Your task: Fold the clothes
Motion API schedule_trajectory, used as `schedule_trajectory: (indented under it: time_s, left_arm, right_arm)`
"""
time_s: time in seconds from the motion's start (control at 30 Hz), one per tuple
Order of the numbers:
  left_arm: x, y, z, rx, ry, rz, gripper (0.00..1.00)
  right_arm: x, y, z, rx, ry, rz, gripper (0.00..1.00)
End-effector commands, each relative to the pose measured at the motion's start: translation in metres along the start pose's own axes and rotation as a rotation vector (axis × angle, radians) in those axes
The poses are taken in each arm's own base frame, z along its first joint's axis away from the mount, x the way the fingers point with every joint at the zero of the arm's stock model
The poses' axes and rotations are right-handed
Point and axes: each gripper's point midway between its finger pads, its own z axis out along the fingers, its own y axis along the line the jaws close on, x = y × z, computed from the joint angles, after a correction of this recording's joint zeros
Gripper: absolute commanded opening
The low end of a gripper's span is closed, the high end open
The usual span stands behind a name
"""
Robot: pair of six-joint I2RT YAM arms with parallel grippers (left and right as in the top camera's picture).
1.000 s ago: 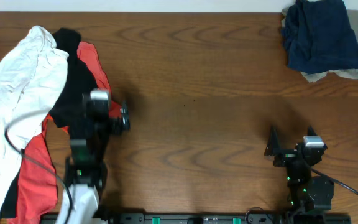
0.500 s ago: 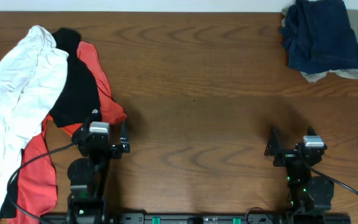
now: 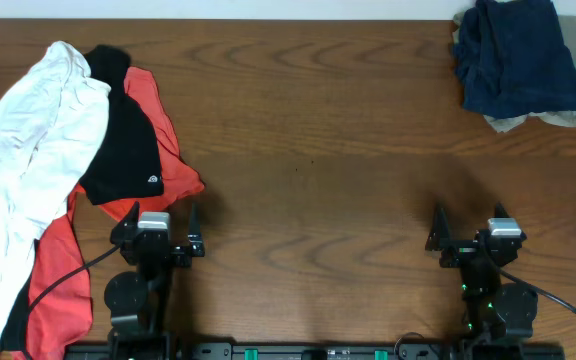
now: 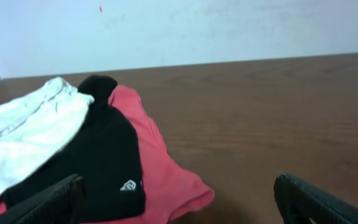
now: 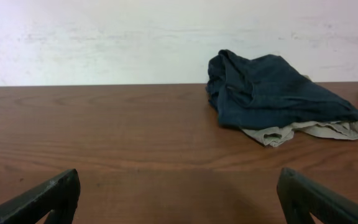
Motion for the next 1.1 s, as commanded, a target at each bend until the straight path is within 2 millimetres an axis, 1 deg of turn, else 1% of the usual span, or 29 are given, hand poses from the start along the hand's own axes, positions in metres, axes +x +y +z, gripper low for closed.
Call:
schedule_trajectory:
  time_s: [0.0, 0.07, 1.07]
  left_arm:
    - [0.0049, -0.0009, -0.0035, 0.006, 0.007, 0.010, 0.98]
    - [-0.0014, 0.0000, -0.0048, 0.001, -0.021, 0.016, 0.98]
    - [-0.0004, 0.0000, -0.0046, 0.000, -0.016, 0.017, 0.98]
  right_arm:
    - [0.0003, 0.0027, -0.0003, -0.011, -0.001, -0.008, 0.99]
    - [0.0003, 0.0028, -0.0003, -0.011, -0.001, -0.009, 0.99]
    - [0.0003, 0.0028, -0.0003, -0.011, -0.001, -0.008, 0.99]
